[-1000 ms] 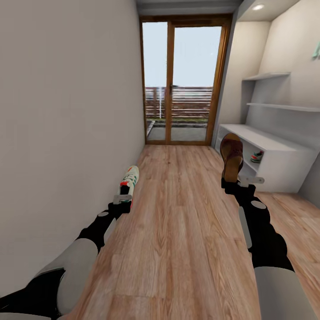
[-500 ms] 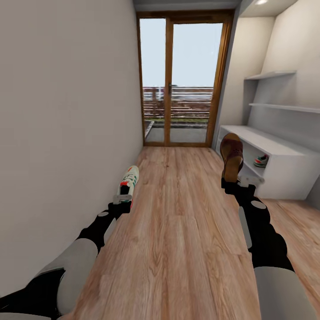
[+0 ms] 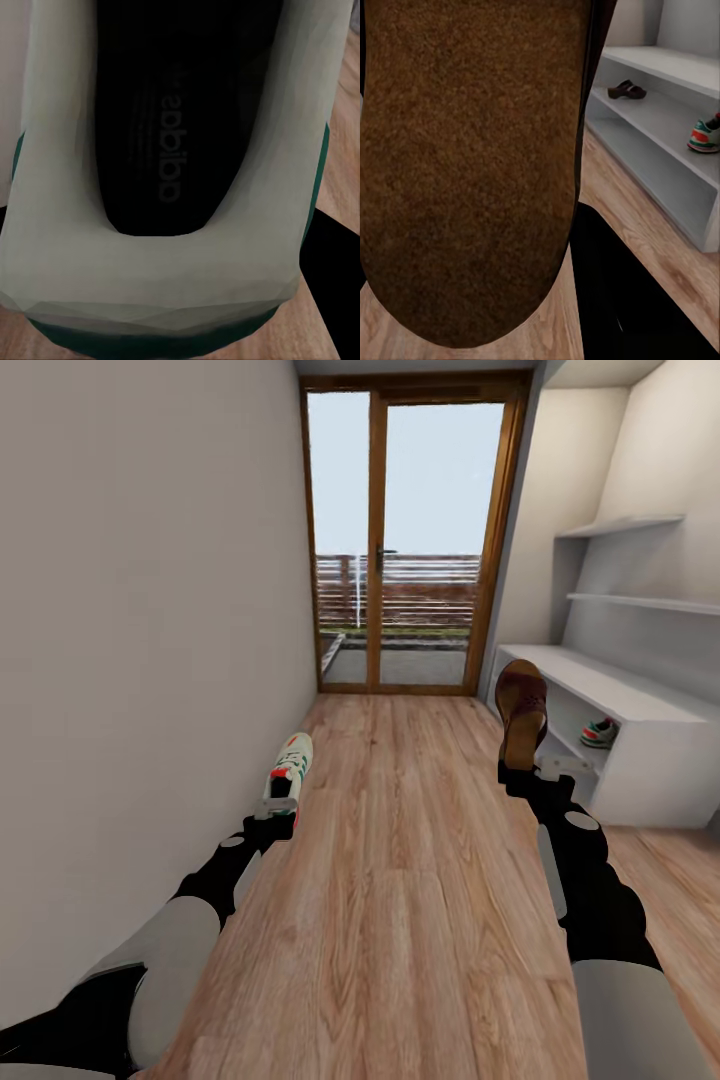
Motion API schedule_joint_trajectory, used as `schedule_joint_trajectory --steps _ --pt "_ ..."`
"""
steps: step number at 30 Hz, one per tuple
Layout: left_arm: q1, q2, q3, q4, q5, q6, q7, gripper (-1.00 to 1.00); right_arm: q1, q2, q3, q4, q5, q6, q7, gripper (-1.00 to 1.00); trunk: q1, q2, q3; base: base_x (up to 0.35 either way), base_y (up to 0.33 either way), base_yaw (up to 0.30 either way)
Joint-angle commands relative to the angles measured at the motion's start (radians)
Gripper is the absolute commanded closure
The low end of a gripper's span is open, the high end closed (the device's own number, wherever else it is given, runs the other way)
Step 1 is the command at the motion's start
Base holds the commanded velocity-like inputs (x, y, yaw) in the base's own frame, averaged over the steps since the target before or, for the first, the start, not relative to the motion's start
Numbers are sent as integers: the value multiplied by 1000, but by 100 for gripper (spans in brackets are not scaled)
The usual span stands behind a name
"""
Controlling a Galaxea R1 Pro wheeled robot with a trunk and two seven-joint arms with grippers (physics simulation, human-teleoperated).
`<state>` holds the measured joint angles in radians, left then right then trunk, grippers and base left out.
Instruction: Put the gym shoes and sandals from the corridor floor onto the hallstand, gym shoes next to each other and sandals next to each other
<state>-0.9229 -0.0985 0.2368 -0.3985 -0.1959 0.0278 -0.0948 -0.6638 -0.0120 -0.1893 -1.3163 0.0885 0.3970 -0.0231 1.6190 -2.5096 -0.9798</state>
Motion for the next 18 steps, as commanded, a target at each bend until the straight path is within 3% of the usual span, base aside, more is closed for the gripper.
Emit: schedule_joint_trajectory --steps 1,18 --pt "-1 -1 9 -2 -10 3 -8 100 0 0 1 -1 6 6 -1 100 0 0 -1 346 -89 0" --pt "-1 -1 9 -2 -10 3 -8 100 0 0 -1 -4 7 8 -1 100 0 0 -1 347 -62 0"
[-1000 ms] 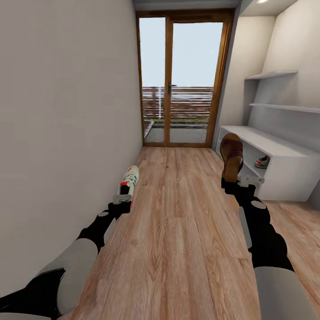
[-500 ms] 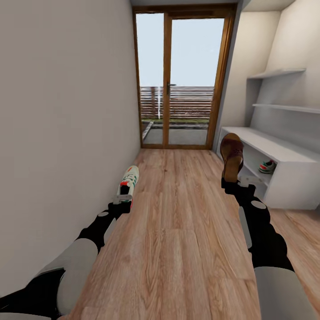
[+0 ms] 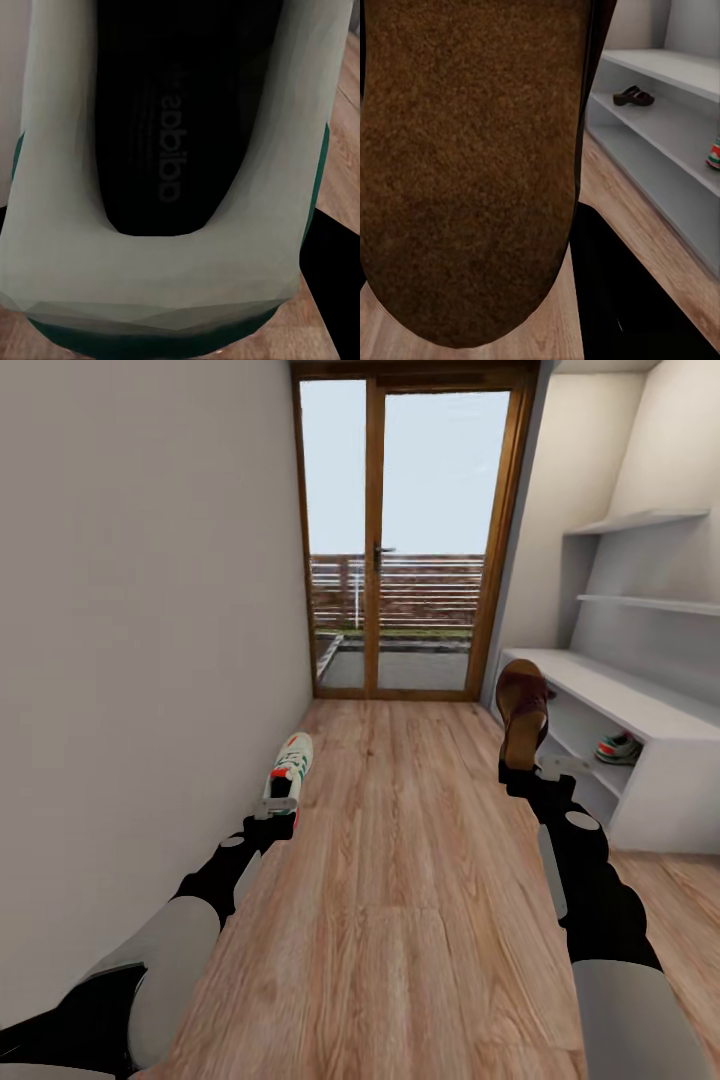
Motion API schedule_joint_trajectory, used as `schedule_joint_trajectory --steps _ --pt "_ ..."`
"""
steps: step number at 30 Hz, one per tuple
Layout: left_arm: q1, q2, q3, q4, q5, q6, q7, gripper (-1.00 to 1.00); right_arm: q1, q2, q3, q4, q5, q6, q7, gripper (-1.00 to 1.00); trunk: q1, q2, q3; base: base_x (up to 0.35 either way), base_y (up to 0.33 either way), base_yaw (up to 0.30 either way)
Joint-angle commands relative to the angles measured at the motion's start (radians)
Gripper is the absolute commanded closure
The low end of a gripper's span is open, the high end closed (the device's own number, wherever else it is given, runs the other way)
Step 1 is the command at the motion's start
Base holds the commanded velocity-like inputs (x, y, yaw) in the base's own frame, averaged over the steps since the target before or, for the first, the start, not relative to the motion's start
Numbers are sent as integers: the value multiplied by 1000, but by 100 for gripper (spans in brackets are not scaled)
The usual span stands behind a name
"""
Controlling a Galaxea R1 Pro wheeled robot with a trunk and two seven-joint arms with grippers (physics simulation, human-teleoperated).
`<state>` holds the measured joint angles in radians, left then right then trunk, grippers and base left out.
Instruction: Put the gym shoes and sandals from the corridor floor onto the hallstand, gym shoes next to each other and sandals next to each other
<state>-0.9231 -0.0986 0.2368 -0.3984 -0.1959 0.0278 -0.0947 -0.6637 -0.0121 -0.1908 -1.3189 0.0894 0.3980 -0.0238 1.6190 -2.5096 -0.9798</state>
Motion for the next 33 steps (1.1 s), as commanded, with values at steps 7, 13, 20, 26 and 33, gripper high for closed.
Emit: schedule_joint_trajectory --steps 7,13,20,26,33 --pt "0 -1 9 -2 -10 3 -8 100 -1 0 1 0 6 7 -1 100 0 0 -1 348 -2 0" --pt "0 -1 9 -2 -10 3 -8 100 -1 0 1 -1 6 7 -1 100 0 0 -1 348 0 0" --pt "0 -1 9 -2 -10 3 -8 100 -1 0 1 0 6 7 -1 100 0 0 -1 348 0 0" --pt "0 -1 9 -2 -10 3 -8 100 -1 0 1 -2 6 7 -1 100 0 0 -1 348 0 0" --pt "0 -1 9 -2 -10 3 -8 100 -1 0 1 -1 6 7 -1 100 0 0 -1 348 0 0"
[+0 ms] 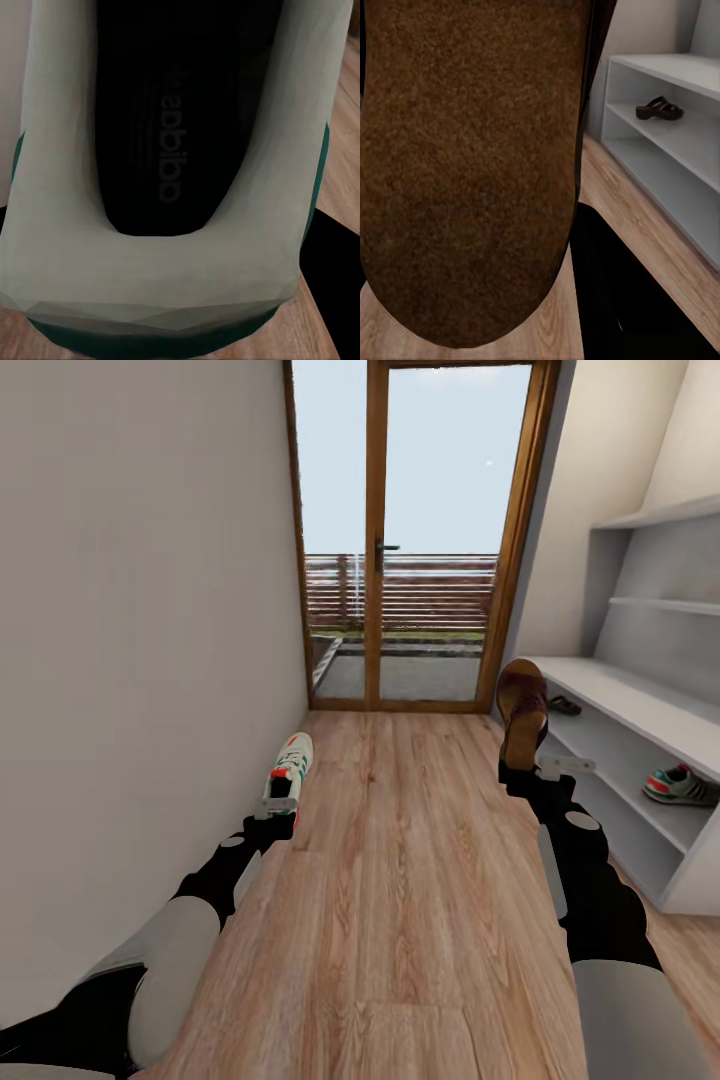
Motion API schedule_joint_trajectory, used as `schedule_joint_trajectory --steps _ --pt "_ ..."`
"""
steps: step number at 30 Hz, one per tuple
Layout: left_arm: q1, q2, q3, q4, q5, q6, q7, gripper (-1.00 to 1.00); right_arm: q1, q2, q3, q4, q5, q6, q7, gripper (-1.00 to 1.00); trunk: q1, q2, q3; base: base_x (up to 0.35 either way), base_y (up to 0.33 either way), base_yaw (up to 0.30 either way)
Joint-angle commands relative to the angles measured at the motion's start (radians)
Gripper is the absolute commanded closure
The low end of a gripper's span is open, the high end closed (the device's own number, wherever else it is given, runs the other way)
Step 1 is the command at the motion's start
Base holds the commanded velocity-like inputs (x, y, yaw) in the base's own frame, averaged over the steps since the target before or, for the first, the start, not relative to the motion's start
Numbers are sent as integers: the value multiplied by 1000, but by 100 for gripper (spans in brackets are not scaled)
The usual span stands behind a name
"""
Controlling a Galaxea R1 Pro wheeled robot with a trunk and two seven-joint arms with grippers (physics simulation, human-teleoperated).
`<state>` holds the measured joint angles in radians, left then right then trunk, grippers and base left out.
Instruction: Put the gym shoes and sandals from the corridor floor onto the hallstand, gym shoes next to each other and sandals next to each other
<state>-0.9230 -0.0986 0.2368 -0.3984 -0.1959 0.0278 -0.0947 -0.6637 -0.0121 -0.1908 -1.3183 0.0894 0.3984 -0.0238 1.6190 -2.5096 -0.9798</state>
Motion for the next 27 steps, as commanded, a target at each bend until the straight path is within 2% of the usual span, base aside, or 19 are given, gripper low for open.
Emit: schedule_joint_trajectory --steps 1,27 --pt "0 -1 9 -2 -10 3 -8 100 -1 0 1 -1 6 7 -1 100 0 0 -1 347 0 0" --pt "0 -1 9 -2 -10 3 -8 100 -1 0 1 -1 6 7 -1 100 0 0 -1 348 0 0"
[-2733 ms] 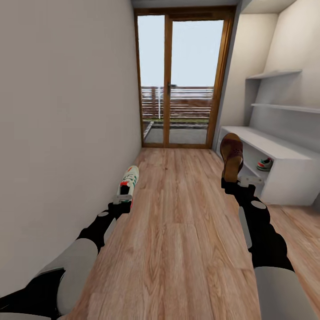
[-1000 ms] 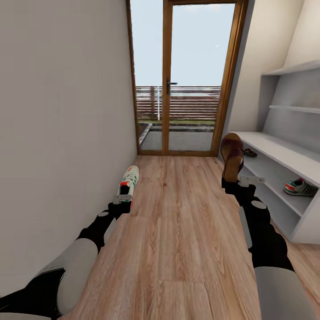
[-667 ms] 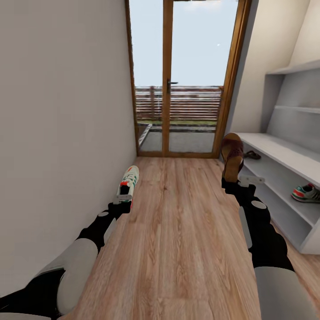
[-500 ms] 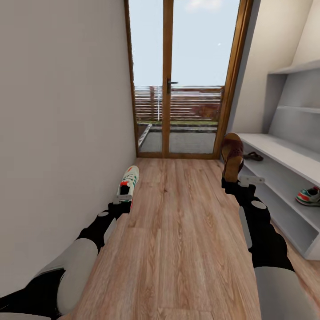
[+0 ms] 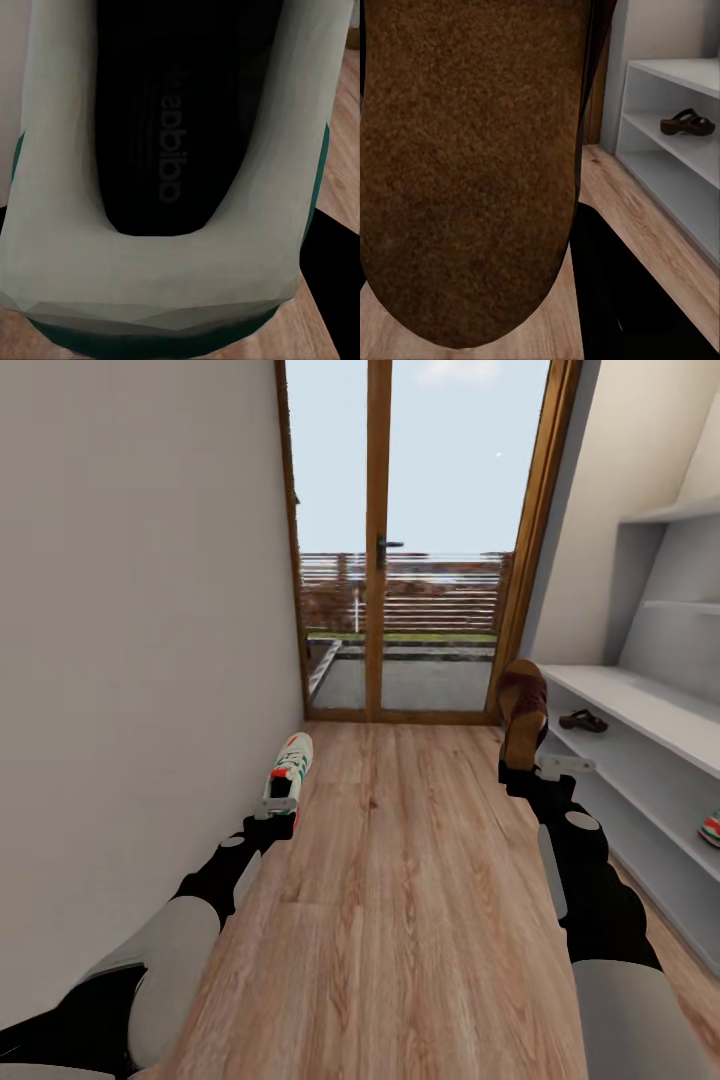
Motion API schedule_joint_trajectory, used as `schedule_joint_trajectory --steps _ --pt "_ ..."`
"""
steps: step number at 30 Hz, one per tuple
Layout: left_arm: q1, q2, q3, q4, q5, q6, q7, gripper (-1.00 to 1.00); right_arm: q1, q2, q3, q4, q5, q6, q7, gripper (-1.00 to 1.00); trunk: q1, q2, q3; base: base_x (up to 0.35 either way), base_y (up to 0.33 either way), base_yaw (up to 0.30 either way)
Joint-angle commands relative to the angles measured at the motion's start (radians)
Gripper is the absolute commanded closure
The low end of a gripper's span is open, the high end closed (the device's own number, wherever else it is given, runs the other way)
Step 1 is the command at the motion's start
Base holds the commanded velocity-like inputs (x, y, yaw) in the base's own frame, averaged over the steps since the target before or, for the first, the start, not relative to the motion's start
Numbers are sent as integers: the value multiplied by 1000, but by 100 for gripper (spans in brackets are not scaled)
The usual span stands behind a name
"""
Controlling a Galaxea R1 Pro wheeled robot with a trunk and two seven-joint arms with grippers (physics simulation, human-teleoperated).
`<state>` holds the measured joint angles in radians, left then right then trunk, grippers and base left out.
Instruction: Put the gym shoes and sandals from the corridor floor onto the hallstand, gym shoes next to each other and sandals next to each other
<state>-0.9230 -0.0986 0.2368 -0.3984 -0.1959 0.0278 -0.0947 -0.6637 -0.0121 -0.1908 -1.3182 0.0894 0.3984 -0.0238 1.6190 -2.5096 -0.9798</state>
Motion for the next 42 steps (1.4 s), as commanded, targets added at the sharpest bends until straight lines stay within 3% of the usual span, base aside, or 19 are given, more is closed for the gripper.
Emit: schedule_joint_trajectory --steps 1,13,42 --pt "0 -1 9 -2 -10 3 -8 100 -1 0 1 -1 6 7 -1 100 0 0 -1 348 0 0" --pt "0 -1 9 -2 -10 3 -8 100 -1 0 1 -1 6 7 -1 100 0 0 0 348 0 -30" --pt "0 -1 9 -2 -10 3 -8 100 -1 0 1 -3 6 7 -1 100 0 0 19 348 0 -235"
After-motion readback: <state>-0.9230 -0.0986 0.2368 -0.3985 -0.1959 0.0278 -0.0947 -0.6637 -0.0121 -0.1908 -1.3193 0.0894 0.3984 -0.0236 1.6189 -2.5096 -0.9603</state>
